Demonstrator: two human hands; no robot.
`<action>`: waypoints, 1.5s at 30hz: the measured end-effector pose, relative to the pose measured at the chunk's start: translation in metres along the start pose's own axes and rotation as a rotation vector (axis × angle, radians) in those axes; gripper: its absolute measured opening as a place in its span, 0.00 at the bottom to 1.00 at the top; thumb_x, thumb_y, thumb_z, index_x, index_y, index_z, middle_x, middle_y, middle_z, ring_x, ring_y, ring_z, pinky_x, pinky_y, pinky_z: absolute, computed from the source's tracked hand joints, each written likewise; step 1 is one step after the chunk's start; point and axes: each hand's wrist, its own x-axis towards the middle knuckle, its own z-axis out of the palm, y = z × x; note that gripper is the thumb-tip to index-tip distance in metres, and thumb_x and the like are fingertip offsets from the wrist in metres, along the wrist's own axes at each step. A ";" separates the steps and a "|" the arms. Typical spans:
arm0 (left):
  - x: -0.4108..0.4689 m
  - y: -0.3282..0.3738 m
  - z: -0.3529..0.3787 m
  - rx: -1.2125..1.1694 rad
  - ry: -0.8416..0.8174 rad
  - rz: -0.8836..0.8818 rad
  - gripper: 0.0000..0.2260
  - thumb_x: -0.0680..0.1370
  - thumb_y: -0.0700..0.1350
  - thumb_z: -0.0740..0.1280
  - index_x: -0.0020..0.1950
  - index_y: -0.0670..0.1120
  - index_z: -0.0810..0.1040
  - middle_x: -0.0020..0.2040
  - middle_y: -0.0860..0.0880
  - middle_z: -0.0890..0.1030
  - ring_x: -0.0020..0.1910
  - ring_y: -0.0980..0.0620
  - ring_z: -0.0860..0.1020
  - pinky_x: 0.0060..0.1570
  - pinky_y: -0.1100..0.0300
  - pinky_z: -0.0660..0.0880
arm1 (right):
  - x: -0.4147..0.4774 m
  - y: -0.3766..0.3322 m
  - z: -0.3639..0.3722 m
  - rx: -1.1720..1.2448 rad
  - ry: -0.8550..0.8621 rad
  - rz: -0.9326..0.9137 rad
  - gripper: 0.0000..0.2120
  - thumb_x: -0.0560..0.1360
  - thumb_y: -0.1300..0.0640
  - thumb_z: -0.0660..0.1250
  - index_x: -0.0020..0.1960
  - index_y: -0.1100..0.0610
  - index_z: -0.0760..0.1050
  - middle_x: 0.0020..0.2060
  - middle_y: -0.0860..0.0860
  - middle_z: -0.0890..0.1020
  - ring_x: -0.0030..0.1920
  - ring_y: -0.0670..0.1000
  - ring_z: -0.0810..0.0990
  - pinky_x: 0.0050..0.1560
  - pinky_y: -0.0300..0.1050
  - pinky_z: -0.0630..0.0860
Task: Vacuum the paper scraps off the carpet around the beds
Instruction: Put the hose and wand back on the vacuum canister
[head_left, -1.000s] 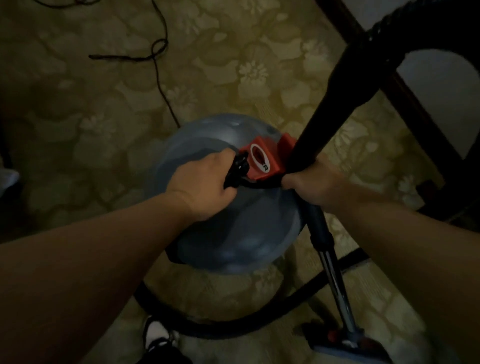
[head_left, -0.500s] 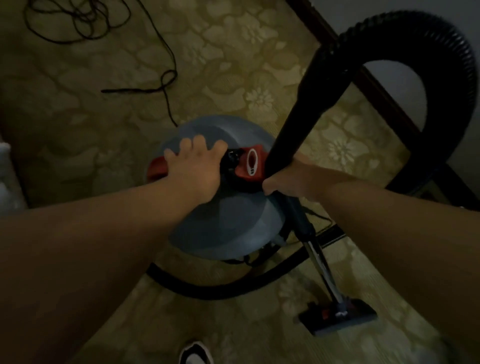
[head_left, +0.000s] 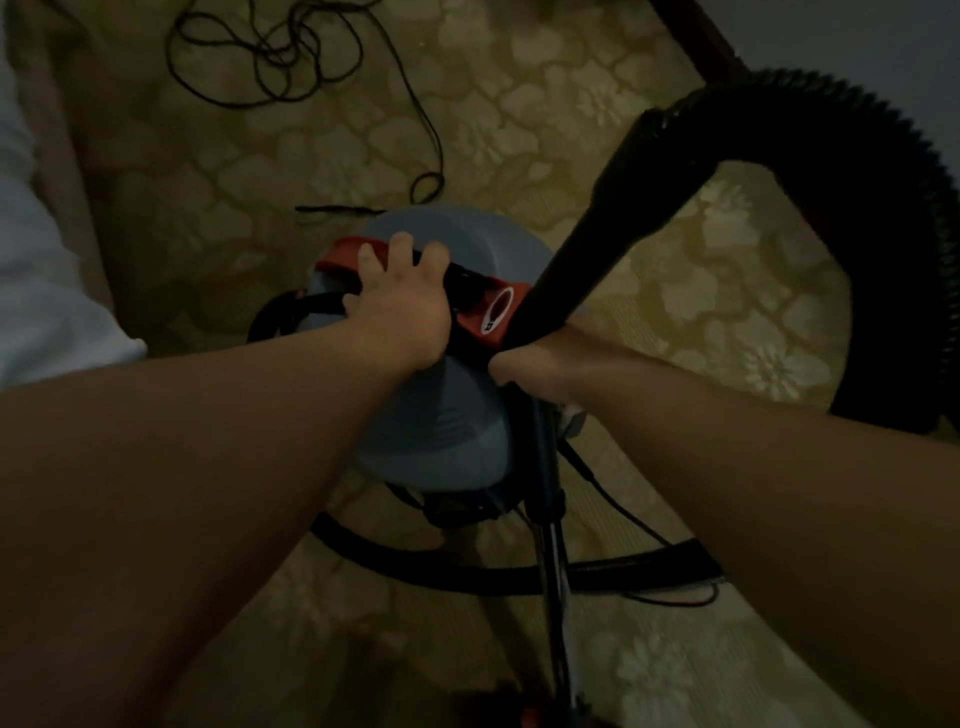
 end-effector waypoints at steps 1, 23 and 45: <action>0.007 0.000 -0.005 -0.015 -0.008 -0.020 0.34 0.77 0.42 0.67 0.76 0.54 0.51 0.80 0.46 0.45 0.78 0.31 0.45 0.70 0.27 0.58 | 0.008 -0.013 -0.009 0.048 -0.029 -0.002 0.20 0.64 0.45 0.73 0.52 0.51 0.76 0.48 0.54 0.82 0.45 0.54 0.83 0.39 0.45 0.80; 0.350 -0.056 -0.147 0.034 -0.028 0.063 0.33 0.71 0.47 0.68 0.72 0.52 0.56 0.74 0.40 0.56 0.72 0.29 0.56 0.71 0.36 0.60 | 0.256 -0.216 -0.157 0.188 -0.019 0.040 0.07 0.73 0.58 0.74 0.49 0.52 0.78 0.44 0.51 0.83 0.42 0.49 0.82 0.35 0.40 0.76; 0.253 -0.045 -0.151 -0.516 -0.118 -0.363 0.34 0.81 0.53 0.54 0.82 0.52 0.38 0.82 0.47 0.56 0.81 0.47 0.49 0.77 0.42 0.35 | 0.210 -0.176 -0.168 0.171 -0.299 -0.088 0.09 0.63 0.51 0.73 0.40 0.52 0.77 0.41 0.56 0.82 0.43 0.58 0.84 0.43 0.62 0.81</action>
